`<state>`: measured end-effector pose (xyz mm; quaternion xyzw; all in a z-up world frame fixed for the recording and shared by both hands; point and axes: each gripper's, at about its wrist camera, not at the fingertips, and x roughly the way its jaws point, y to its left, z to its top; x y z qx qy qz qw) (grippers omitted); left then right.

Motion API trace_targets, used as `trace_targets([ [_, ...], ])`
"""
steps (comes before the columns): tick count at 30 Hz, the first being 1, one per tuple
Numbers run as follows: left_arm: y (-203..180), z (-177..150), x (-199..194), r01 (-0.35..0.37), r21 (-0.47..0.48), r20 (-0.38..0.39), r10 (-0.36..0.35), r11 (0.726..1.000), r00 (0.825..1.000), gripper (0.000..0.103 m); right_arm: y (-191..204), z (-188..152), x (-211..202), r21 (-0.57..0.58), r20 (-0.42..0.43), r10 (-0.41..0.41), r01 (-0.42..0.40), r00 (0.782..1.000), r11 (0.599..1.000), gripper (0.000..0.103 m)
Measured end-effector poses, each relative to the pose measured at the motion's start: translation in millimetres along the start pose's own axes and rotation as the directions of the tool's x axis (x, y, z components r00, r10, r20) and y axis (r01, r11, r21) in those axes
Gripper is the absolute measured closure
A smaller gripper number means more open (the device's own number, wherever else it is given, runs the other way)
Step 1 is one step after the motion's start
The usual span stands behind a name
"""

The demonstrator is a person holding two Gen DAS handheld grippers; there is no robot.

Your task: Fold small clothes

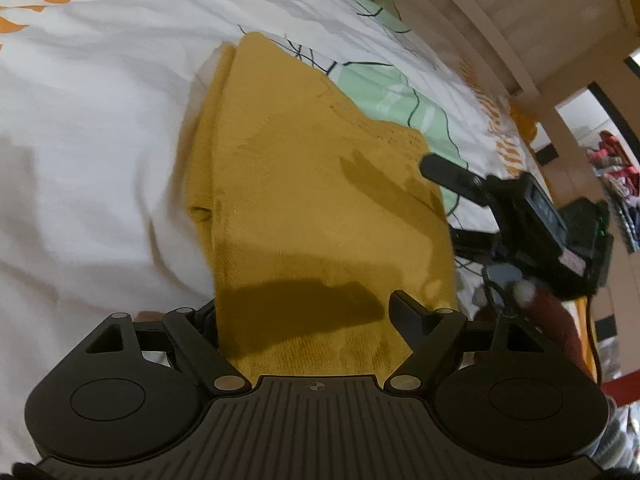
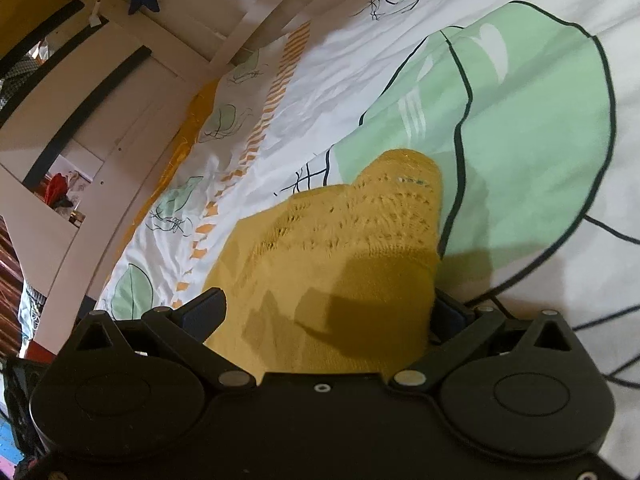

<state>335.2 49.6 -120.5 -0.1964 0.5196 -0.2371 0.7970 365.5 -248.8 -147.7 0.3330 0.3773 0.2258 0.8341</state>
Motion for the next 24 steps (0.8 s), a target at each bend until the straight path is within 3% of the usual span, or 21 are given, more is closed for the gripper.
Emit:
trace_targets([
  [5,-0.5,-1.8,-1.5,0.033,-0.007,-0.036,-0.034,0.999,0.999,0.024,-2.3,-1.3,-1.9,-0.004,0.001,0.022,-0.022,1.0,1.0,0.0],
  [11,13.5,-1.0,3.2,0.147,-0.152,-0.1,-0.163,0.977,0.982,0.024,-2.3,-1.4,-2.9,-0.009,-0.002,0.027,-0.027,1.0,1.0,0.0],
  [17,13.7,1.1,10.5,0.154,-0.173,-0.093,-0.171,0.973,0.981,0.025,-3.2,-1.6,-3.0,-0.007,0.001,0.031,-0.031,1.0,1.0,0.0],
  [19,11.6,0.0,10.4,0.144,-0.152,-0.081,-0.157,0.978,0.984,0.035,-3.2,-1.6,-3.4,-0.006,0.001,0.031,-0.031,1.0,1.0,0.0],
  [21,10.0,-0.9,7.8,0.1,-0.141,-0.073,-0.111,0.985,0.991,0.065,-2.6,-1.0,-2.6,-0.01,-0.005,0.031,-0.031,1.0,0.999,0.0],
  [24,14.6,0.8,5.1,0.082,-0.146,-0.066,-0.093,0.986,0.993,0.079,-0.6,0.1,-3.7,-0.014,-0.014,0.003,-0.003,1.0,1.0,0.009],
])
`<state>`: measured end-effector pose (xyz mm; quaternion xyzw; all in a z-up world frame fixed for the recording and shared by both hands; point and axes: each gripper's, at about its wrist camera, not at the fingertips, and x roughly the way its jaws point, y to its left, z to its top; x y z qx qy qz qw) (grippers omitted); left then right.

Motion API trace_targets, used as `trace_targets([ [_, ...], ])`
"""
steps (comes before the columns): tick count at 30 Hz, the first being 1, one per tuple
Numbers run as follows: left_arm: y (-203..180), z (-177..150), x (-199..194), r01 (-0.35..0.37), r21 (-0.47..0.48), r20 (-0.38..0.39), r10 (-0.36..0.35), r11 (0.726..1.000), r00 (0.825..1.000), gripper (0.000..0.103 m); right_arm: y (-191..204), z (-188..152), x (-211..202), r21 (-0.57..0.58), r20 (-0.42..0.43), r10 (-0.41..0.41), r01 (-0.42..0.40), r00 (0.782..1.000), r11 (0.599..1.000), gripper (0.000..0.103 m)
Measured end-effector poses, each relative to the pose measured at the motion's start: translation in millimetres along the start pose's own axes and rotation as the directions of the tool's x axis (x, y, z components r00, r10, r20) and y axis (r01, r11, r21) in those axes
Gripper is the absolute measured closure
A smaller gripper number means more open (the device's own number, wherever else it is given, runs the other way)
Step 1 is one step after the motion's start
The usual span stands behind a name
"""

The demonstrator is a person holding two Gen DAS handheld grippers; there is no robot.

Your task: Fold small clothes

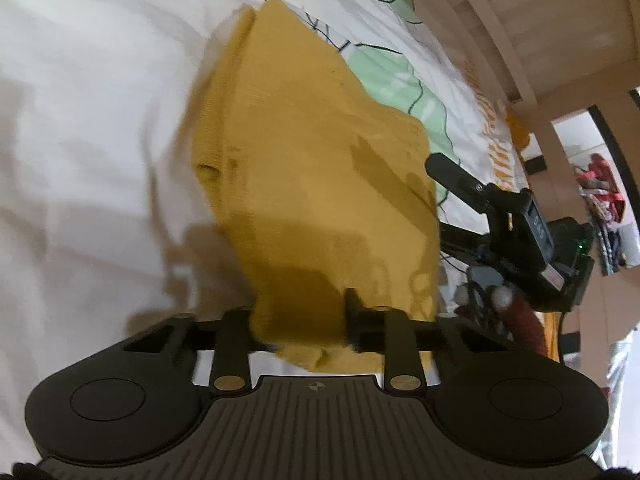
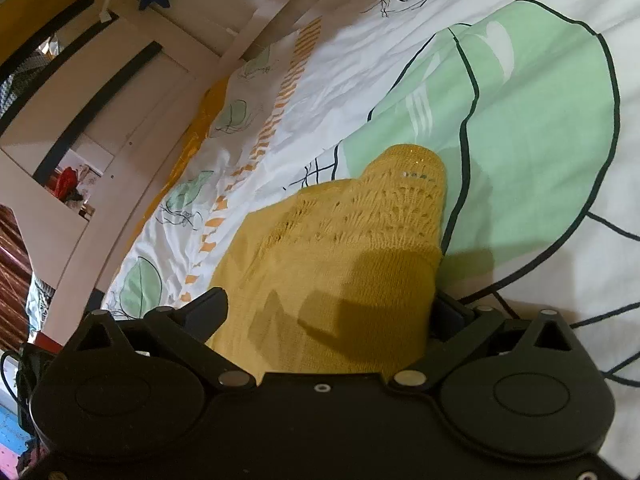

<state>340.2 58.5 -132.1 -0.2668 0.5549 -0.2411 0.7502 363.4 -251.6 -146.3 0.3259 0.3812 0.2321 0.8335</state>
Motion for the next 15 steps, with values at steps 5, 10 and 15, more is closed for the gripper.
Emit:
trace_targets([
  [5,-2.8,-1.4,-3.2,-0.018,0.039,0.02,0.017,0.999,1.0,0.087,-0.9,-1.7,-5.2,-0.002,-0.002,-0.058,0.058,0.998,0.998,0.066],
  [10,-9.3,-6.8,-11.7,0.043,0.054,0.024,-0.044,0.998,0.999,0.09,12.2,-5.2,-18.1,0.011,0.031,-0.054,0.054,0.998,0.999,0.069],
  [15,-11.4,-22.8,-31.0,0.086,0.013,0.034,-0.086,0.996,0.996,0.09,30.4,-15.4,-43.9,0.026,0.03,-0.064,0.063,0.997,0.998,0.07],
])
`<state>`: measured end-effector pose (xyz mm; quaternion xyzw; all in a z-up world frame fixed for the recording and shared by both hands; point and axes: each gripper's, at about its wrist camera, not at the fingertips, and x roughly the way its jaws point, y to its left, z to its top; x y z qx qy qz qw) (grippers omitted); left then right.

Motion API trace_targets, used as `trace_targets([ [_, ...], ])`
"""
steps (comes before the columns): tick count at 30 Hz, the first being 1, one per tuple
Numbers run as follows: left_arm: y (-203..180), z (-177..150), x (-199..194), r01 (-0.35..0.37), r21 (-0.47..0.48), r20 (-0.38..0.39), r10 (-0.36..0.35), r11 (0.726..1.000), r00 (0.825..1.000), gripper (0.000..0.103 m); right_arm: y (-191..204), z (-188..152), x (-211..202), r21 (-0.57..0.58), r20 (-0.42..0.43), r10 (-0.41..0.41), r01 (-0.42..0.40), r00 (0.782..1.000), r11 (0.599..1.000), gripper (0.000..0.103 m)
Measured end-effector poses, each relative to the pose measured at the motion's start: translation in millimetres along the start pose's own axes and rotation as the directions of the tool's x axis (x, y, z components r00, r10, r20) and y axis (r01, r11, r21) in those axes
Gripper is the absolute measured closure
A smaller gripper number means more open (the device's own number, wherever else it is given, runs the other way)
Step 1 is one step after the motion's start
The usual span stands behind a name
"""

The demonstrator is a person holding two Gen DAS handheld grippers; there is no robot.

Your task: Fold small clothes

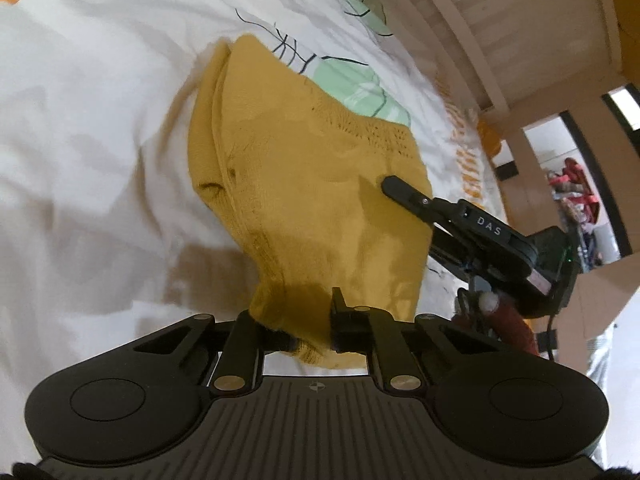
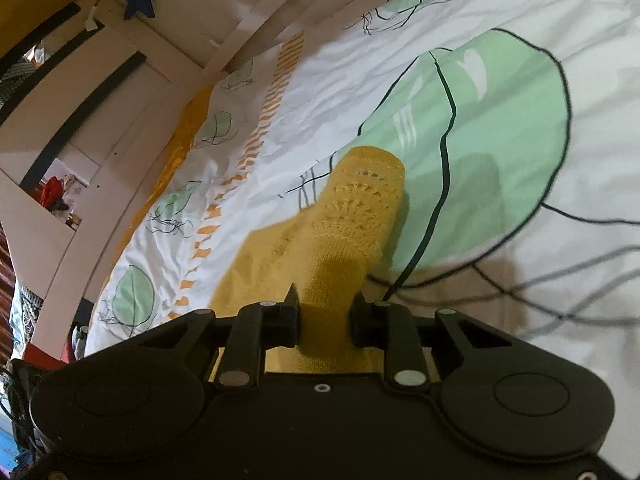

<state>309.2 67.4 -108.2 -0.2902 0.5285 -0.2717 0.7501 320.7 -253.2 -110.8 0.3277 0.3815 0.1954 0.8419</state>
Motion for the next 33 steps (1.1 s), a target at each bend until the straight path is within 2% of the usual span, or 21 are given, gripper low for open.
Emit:
trace_targets([
  [2,-5.2,-10.5,-5.8,0.019,-0.004,-0.01,-0.019,1.0,1.0,0.09,6.4,-8.5,-13.0,-0.007,-0.011,-0.012,0.012,1.0,1.0,0.07],
  [11,-33.5,-85.3,-30.2,0.025,0.067,-0.08,-0.02,0.997,0.997,0.09,7.7,-67.8,-79.2,0.016,-0.09,-0.08,0.082,0.993,0.997,0.068],
  [14,-34.1,-106.1,-22.8,-0.023,0.096,-0.111,0.034,0.995,0.993,0.09,4.6,-86.3,-91.3,0.029,-0.1,-0.137,0.141,0.985,0.99,0.06],
  [17,-25.6,-123.8,-13.5,-0.135,0.121,-0.122,0.149,0.983,0.981,0.088,1.8,-97.8,-102.0,0.024,-0.075,-0.203,0.206,0.976,0.978,0.054],
  [19,-22.8,-128.3,-10.2,-0.173,0.142,-0.121,0.19,0.975,0.974,0.087,3.3,-103.5,-109.4,0.029,-0.057,-0.221,0.223,0.974,0.974,0.048],
  [21,-22.7,-129.7,-10.4,-0.182,0.159,-0.105,0.2,0.97,0.974,0.085,8.3,-108.8,-115.7,0.012,-0.036,-0.244,0.245,0.969,0.97,0.042],
  [27,-27.4,-136.4,-15.3,-0.224,0.188,-0.077,0.242,0.956,0.967,0.085,19.3,-127.1,-132.5,-0.008,0.021,-0.26,0.26,0.965,0.965,0.039],
  [30,-35.3,-154.5,-36.6,-0.267,0.218,0.016,0.27,0.939,0.963,0.086,29.3,-130.9,-139.3,-0.055,0.064,-0.255,0.259,0.965,0.964,0.039],
  [33,-52.8,-168.1,-63.8,-0.27,0.283,0.144,0.238,0.92,0.961,0.085,40.9,-131.3,-143.6,-0.121,0.102,-0.237,0.248,0.966,0.961,0.039],
])
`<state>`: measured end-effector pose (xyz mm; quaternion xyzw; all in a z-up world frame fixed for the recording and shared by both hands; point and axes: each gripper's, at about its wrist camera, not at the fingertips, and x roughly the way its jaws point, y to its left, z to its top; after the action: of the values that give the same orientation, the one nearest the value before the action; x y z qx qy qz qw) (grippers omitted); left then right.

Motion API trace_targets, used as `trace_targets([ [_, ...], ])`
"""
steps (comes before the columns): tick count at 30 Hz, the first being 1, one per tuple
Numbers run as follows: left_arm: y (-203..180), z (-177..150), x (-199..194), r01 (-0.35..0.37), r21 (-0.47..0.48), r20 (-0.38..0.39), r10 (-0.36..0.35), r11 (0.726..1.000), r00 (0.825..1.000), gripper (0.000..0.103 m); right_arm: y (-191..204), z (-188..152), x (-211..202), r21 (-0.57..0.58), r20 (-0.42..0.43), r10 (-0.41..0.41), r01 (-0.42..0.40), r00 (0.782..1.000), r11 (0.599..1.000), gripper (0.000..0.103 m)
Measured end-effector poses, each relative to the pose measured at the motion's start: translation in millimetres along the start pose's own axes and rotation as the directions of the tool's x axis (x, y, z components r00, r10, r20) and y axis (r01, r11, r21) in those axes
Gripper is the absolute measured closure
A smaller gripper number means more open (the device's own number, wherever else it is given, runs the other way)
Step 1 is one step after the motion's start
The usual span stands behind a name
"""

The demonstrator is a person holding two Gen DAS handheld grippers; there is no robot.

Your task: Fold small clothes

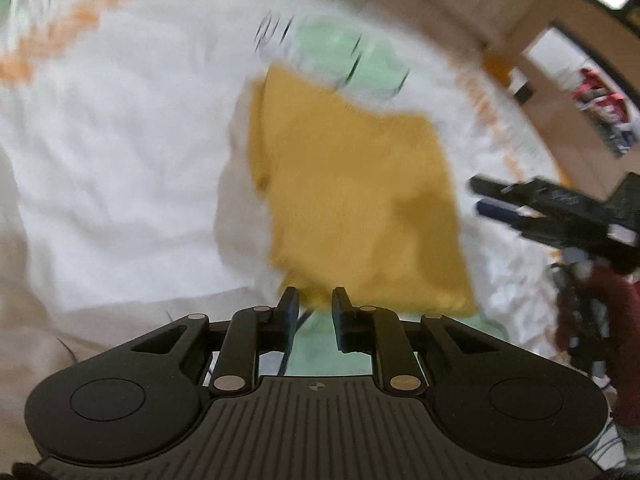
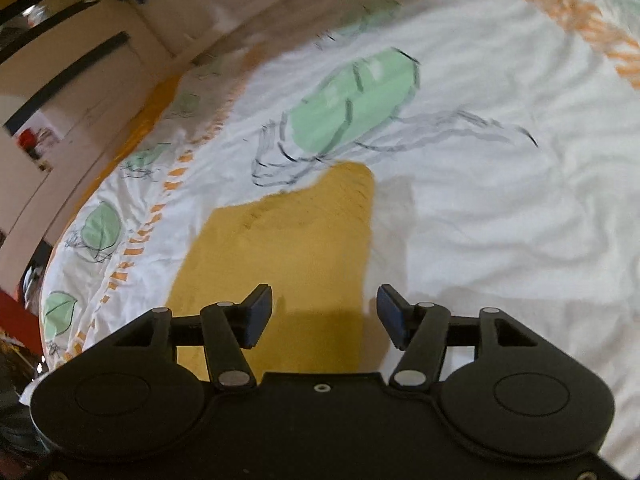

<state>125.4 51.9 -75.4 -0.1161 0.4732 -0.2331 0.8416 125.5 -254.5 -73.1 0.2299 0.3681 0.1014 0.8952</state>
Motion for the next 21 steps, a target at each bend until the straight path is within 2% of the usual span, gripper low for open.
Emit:
trace_targets([
  [3,-16.6,1.3,-24.2,0.003,0.093,0.123,-0.015,0.996,0.992,0.082,12.8,3.1,-2.2,-0.064,0.04,0.019,-0.017,0.999,0.998,0.039],
  [6,-33.4,8.6,-25.8,-0.003,0.179,0.181,-0.03,0.984,0.983,0.078,22.2,6.4,2.0,-0.096,0.049,0.043,-0.038,0.998,0.995,0.039],
  [8,-38.4,16.3,-16.1,-0.016,0.193,0.177,-0.018,0.981,0.984,0.078,26.0,8.7,7.8,-0.107,0.047,0.05,-0.045,0.998,0.993,0.037],
  [13,-27.4,28.2,21.2,-0.043,0.128,0.145,0.024,0.991,0.989,0.078,30.0,16.2,24.6,-0.123,0.046,0.049,-0.043,0.998,0.992,0.037],
  [16,-6.8,19.3,34.7,-0.035,0.071,0.045,0.032,0.997,0.998,0.078,30.8,20.3,31.2,-0.132,0.05,0.052,-0.045,0.997,0.99,0.037],
  [17,-0.7,14.8,43.9,-0.041,0.048,-0.01,0.042,0.998,0.999,0.078,31.8,21.3,33.4,-0.136,0.051,0.053,-0.045,0.997,0.99,0.036],
  [18,4.9,9.8,47.5,-0.048,0.036,-0.027,0.049,0.998,0.998,0.078,32.1,23.2,36.5,-0.141,0.053,0.053,-0.045,0.997,0.989,0.036],
  [21,10.2,5.7,43.8,-0.033,0.02,-0.002,0.033,0.999,0.999,0.078,30.9,27.7,45.4,-0.15,0.056,0.051,-0.042,0.997,0.988,0.035],
])
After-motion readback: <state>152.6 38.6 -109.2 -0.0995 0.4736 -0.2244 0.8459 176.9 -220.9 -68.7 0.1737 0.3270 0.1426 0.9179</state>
